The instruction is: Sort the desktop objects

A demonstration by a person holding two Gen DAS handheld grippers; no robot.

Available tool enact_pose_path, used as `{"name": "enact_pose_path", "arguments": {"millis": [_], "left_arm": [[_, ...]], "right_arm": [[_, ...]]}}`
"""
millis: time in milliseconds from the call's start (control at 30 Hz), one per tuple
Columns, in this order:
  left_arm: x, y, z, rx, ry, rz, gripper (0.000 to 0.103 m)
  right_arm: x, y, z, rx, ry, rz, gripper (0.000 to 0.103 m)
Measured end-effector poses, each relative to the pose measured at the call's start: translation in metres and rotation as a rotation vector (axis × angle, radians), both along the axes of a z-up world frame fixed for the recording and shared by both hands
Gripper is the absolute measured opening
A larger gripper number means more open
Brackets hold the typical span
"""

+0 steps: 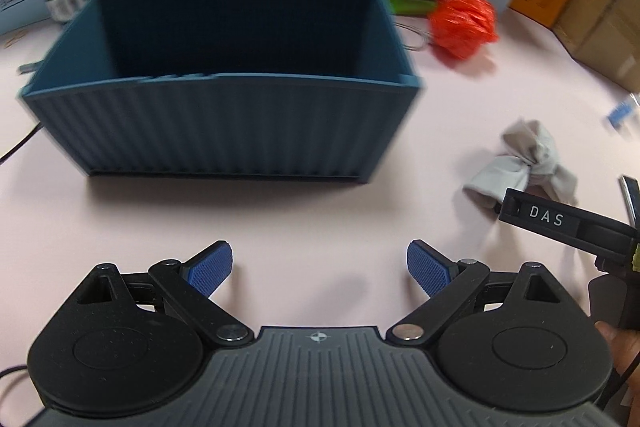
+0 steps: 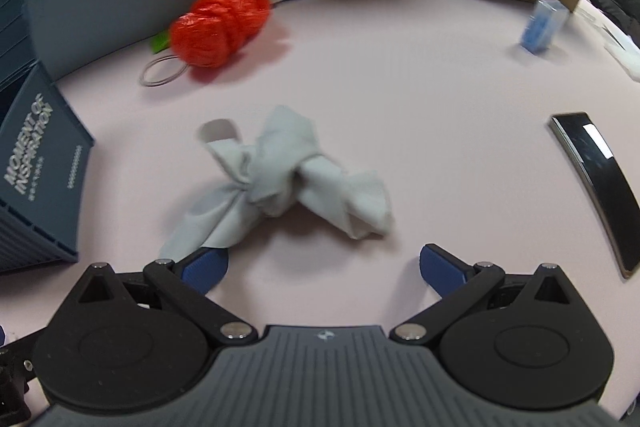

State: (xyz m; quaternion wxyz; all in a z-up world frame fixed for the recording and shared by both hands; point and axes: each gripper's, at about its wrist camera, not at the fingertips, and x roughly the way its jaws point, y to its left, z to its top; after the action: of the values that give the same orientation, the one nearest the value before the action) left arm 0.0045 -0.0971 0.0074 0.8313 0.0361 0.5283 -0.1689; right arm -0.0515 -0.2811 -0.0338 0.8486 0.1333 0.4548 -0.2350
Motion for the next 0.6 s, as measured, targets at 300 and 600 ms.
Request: {"name": "enact_pose_path", "arguments": {"millis": [300,600], "left_arm": [[-0.002,0.015,-0.002,0.005,0.016,0.038,0.094],[-0.009,-0.024,-0.008,0.002,0.038,-0.059,0.094]], "right_arm": [[0.005,0.018,0.005,0.006,-0.016,0.074,0.103],[-0.016,-0.007,0.009,0.021,-0.022,0.005,0.103]]}}
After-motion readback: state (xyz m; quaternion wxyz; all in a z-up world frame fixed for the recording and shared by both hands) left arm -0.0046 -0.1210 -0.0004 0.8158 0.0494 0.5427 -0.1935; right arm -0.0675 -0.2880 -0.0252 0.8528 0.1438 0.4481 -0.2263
